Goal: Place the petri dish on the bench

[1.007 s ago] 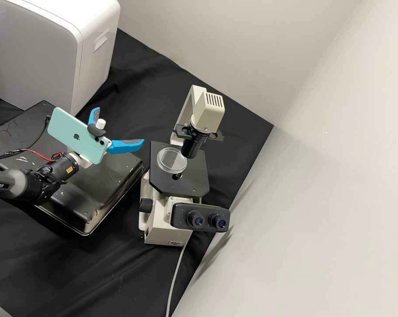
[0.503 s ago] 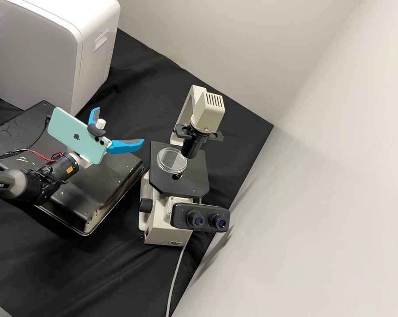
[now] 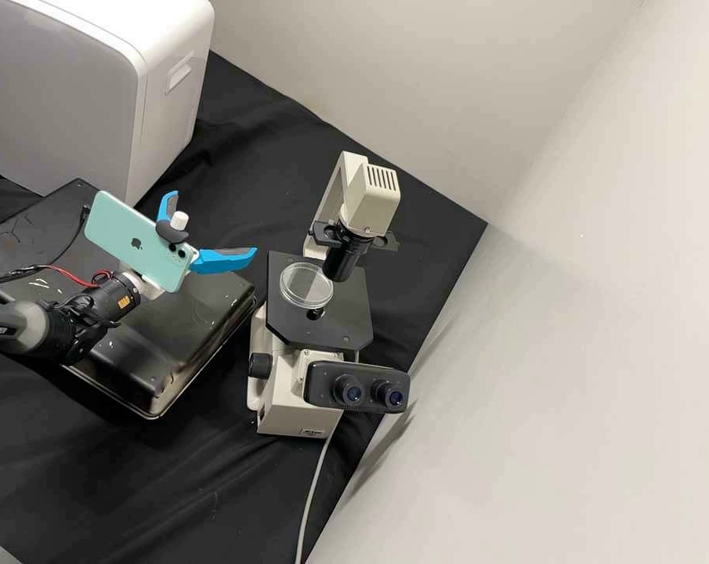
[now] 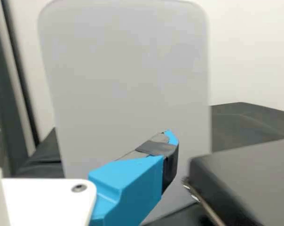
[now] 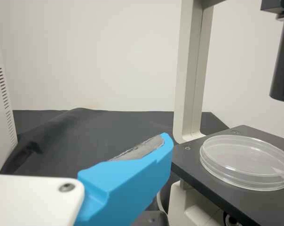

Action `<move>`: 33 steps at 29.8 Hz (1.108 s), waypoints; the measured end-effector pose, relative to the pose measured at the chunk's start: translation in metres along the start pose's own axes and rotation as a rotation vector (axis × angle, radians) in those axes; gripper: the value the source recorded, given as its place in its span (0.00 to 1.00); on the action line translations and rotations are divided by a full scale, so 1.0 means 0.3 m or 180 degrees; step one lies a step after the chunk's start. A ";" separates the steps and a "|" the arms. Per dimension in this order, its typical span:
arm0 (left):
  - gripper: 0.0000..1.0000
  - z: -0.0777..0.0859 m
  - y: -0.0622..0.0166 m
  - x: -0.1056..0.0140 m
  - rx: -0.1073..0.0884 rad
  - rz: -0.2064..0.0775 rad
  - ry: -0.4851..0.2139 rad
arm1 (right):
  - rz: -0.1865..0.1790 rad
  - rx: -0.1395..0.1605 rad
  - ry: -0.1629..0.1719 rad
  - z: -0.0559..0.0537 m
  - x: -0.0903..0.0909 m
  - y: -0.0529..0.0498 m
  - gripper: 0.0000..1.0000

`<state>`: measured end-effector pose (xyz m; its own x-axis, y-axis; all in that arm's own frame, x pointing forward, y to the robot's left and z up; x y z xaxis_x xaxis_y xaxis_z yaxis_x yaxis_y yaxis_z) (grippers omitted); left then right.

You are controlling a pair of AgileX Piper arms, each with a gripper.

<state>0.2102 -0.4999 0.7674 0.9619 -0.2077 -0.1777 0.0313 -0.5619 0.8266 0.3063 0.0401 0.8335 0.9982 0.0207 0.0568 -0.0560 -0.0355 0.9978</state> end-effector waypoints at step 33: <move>1.00 0.233 -0.060 -0.294 0.0169 -0.0048 -0.0914 | 0.0000 0.0000 0.0000 0.000 0.000 0.000 1.00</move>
<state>0.1057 -0.5275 0.7309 0.8449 -0.4130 -0.3400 0.0235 -0.6063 0.7949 0.3063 0.0401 0.8335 0.9982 0.0207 0.0568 -0.0560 -0.0355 0.9978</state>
